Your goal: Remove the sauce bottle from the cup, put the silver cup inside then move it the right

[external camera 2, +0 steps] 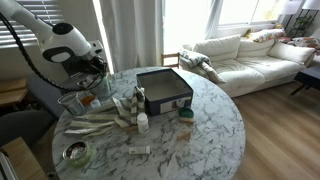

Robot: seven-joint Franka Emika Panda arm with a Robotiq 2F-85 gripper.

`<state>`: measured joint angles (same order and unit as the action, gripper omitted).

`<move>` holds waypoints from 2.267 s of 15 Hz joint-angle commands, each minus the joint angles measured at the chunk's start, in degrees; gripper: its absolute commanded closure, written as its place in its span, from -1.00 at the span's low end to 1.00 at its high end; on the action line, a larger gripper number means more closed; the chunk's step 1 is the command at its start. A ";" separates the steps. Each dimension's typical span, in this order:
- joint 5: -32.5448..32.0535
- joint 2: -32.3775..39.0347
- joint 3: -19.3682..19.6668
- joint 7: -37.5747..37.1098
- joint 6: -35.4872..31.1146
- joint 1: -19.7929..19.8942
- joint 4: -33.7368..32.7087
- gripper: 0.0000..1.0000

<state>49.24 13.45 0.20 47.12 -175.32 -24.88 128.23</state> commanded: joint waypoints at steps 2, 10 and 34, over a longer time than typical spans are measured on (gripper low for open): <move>-14.61 -3.57 6.70 -12.45 1.79 -3.22 2.53 0.84; -31.48 -10.45 1.23 -28.85 13.66 3.91 -0.96 0.84; -36.39 -10.88 -4.86 -37.19 2.69 19.38 8.10 0.84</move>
<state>6.74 1.14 -3.39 5.21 -165.07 -4.74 133.70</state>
